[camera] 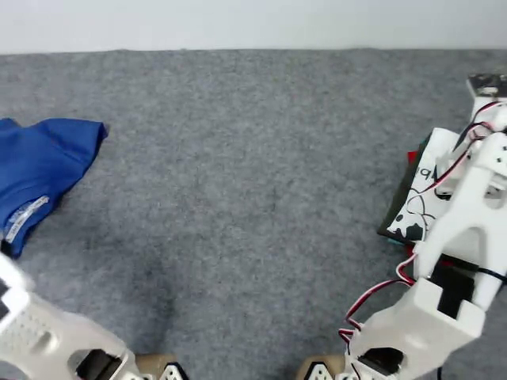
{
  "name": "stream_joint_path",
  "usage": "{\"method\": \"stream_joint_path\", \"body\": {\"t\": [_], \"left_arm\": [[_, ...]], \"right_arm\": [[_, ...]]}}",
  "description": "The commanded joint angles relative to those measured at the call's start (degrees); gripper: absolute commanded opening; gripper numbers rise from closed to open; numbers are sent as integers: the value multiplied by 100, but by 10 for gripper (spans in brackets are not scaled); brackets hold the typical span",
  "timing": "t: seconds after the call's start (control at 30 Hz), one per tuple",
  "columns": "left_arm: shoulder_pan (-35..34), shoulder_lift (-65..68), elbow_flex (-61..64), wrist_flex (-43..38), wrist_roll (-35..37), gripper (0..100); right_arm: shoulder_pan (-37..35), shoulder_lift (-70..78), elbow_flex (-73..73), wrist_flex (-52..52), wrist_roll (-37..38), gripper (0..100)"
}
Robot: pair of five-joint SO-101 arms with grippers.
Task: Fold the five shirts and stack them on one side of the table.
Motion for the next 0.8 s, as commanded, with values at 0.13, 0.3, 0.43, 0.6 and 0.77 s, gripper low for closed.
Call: {"method": "stream_joint_path", "body": {"t": [0.13, 0.3, 0.43, 0.6, 0.77], "left_arm": [[343, 958, -875, -70, 88, 51], [316, 1248, -1086, -70, 158, 19], [404, 1169, -1103, 44, 158, 14], [914, 387, -1086, 932, 299, 14], [1820, -607, -1086, 1565, 1002, 14]], "right_arm": [[-75, -391, -281, 224, 44, 9], [-75, -391, -281, 224, 44, 9], [-75, -391, -281, 224, 44, 9], [-75, -391, -281, 224, 44, 9], [-48, -391, -281, 224, 44, 9]]}}
